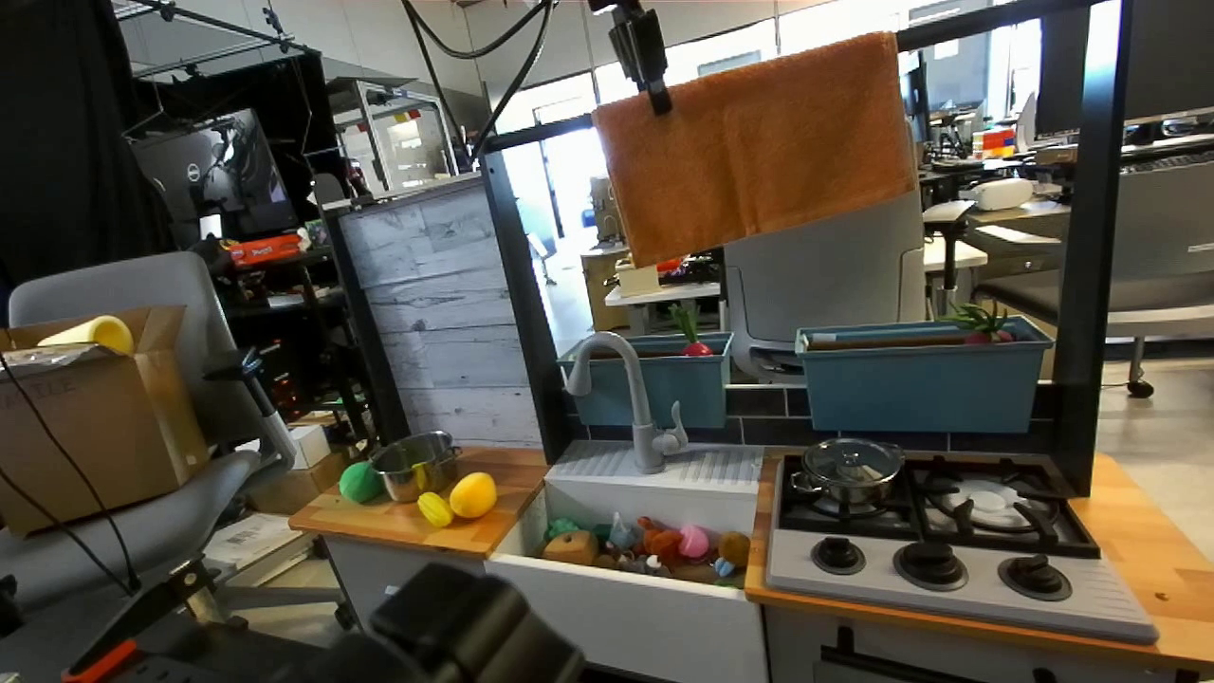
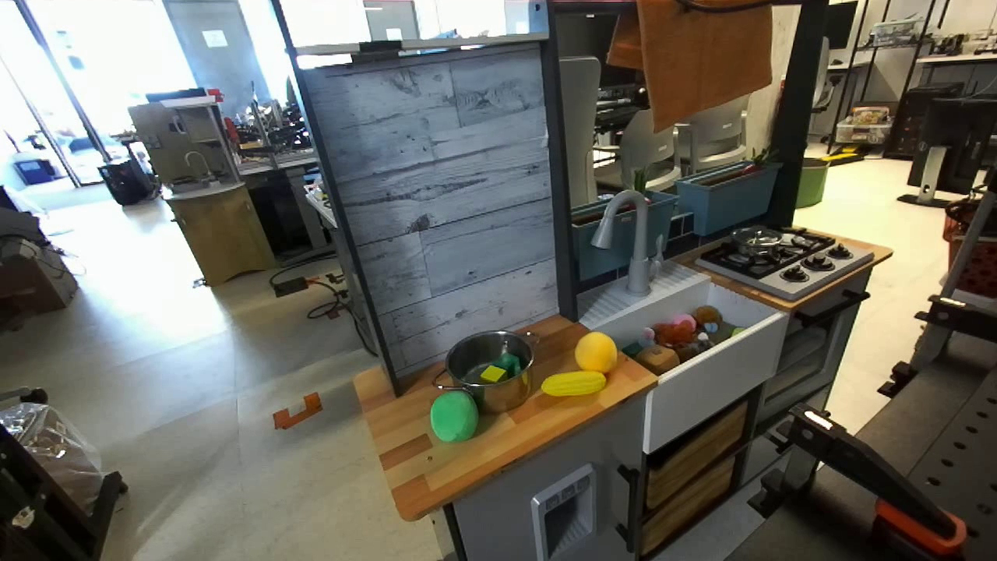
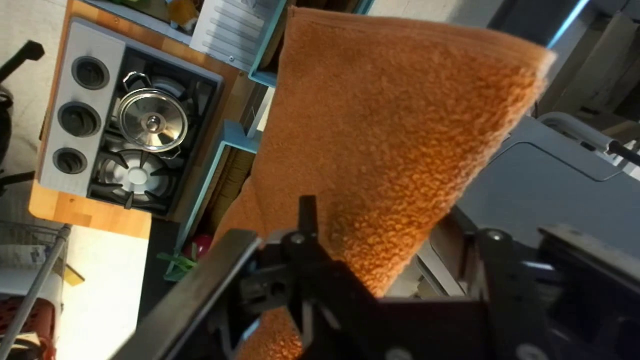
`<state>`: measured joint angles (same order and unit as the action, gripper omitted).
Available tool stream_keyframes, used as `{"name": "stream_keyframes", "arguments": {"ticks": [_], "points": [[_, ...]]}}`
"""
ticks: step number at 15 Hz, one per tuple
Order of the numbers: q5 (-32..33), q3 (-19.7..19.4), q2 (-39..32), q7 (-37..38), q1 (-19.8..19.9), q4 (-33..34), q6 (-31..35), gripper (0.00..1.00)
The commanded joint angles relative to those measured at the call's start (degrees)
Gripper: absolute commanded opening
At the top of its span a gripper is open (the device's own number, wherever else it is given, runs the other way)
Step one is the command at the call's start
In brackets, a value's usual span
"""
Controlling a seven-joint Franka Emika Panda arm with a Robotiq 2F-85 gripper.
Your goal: Remove the orange towel from the rail
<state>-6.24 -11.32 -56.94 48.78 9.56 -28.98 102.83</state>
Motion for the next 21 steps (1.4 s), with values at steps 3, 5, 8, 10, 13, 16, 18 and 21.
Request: {"name": "stream_keyframes", "arguments": {"ticks": [3, 5, 8, 10, 13, 16, 18, 21], "points": [[0.21, 0.22, 1.3, -3.16, -0.47, 0.01, -2.53, 0.45], [0.02, 0.32, 1.33, -3.58, -0.46, 0.1, -2.35, 0.3], [0.09, 0.24, 1.26, -2.95, -0.57, 0.28, -2.23, 0.16], [0.04, 0.34, 1.38, -3.25, -0.54, 0.24, -2.36, 0.16], [0.12, 0.3, 1.51, -3.44, -0.58, 0.21, -2.36, 0.16], [-0.07, 0.56, 1.99, -4.23, -0.56, 0.0, -2.74, 0.66], [0.4, 0.13, 2.01, -5.12, -0.73, 0.21, -2.36, 0.24], [2.09, 2.11, -1.24, -5.59, 0.58, 7.14, -5.66, 0.28]]}}
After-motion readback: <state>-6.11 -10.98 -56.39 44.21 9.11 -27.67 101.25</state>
